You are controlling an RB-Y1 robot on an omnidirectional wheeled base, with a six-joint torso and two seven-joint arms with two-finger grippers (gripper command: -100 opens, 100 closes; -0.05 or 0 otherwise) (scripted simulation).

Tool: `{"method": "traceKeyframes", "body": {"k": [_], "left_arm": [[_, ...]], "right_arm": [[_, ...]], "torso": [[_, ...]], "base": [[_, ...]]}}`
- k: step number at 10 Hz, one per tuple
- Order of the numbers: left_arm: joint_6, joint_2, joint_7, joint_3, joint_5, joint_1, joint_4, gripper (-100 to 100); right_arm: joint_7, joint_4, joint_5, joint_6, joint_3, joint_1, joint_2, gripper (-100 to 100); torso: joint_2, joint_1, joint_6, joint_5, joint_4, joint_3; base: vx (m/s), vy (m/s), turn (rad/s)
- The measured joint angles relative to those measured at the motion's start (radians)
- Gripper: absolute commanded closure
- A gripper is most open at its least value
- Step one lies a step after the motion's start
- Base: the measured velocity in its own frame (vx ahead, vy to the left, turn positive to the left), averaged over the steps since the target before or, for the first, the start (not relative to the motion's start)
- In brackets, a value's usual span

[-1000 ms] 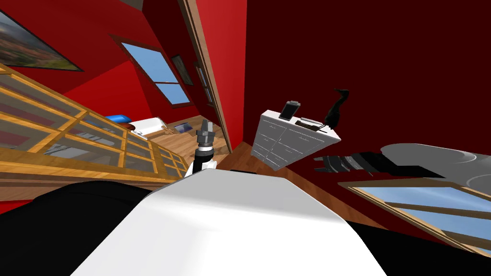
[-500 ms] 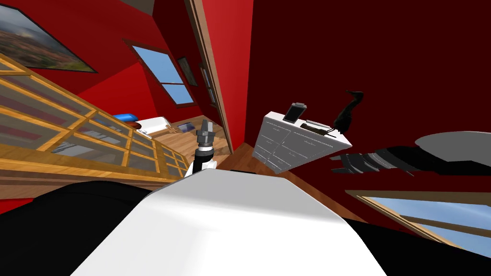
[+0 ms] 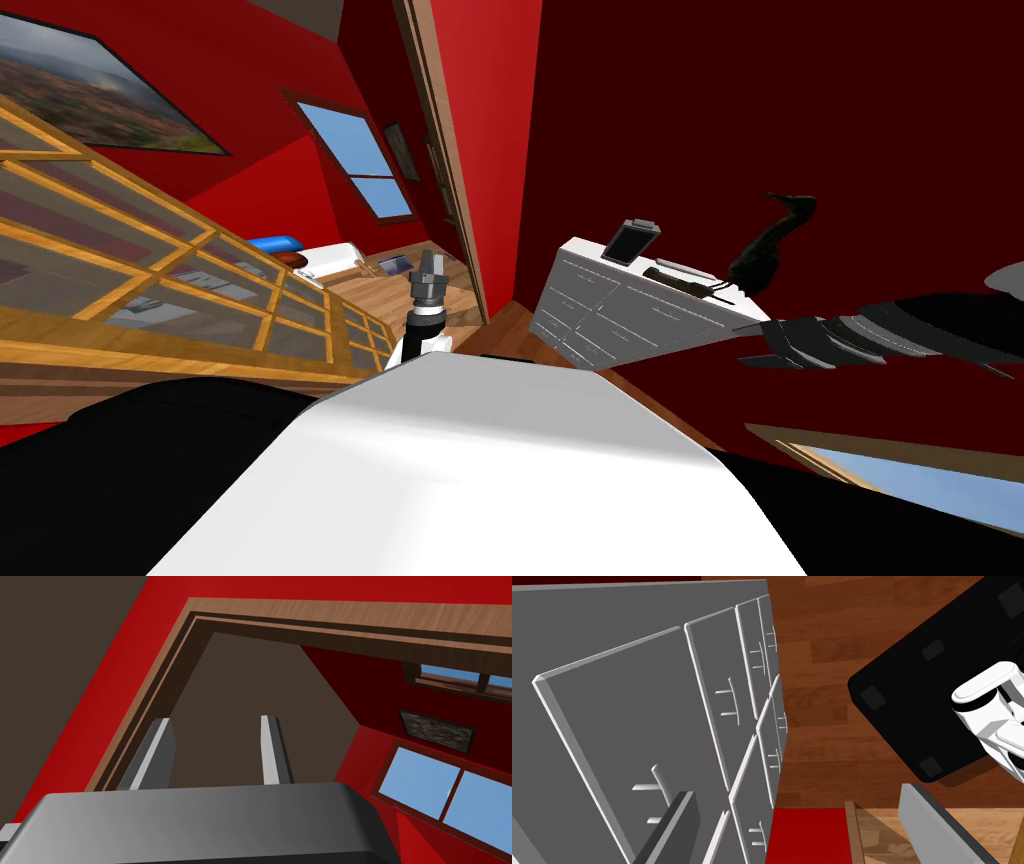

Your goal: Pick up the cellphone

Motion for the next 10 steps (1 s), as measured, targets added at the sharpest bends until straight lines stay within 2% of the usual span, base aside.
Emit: {"method": "traceKeyframes", "body": {"k": [2,3,6,7,8,9,10], "left_arm": [[0.0,0.0,0.0,0.0,0.0,0.0,0.0,0],[0.0,0.0,0.0,0.0,0.0,0.0,0.0,0],[0.0,0.0,0.0,0.0,0.0,0.0,0.0,0],[0.0,0.0,0.0,0.0,0.0,0.0,0.0,0],[0.0,0.0,0.0,0.0,0.0,0.0,0.0,0],[0.0,0.0,0.0,0.0,0.0,0.0,0.0,0],[0.0,0.0,0.0,0.0,0.0,0.0,0.0,0]], "right_arm": [[-0.005,0.03,0.019,-0.014,0.033,-0.04,-0.038,-100],[0.005,0.068,0.031,-0.038,0.042,-0.061,-0.049,-100],[-0.032,0.086,0.078,-0.069,0.045,-0.106,-0.067,-100],[-0.041,0.106,0.099,-0.084,0.042,-0.12,-0.062,-100],[-0.047,0.119,0.111,-0.094,0.049,-0.135,-0.058,-100],[-0.048,0.12,0.112,-0.095,0.05,-0.136,-0.057,0],[-0.048,0.119,0.112,-0.095,0.05,-0.136,-0.057,-100]], "torso": [[-0.004,-0.002,0.0,-0.001,-0.001,-0.002],[-0.003,-0.003,0.0,-0.001,-0.001,-0.002],[-0.004,-0.003,0.0,-0.001,-0.001,-0.003],[-0.007,-0.004,0.0,-0.002,-0.002,-0.004],[-0.008,-0.005,0.0,-0.002,-0.002,-0.005],[-0.001,-0.003,0.0,-0.002,-0.001,-0.001],[0.005,-0.002,0.001,-0.001,0.001,0.002]], "base": [[0.179,-0.011,0.071],[0.135,-0.017,0.053],[0.2,-0.021,0.12],[0.239,-0.04,0.088],[0.1,-0.018,0.016],[0.019,-0.003,0.003],[-0.078,-0.006,0.3]]}}
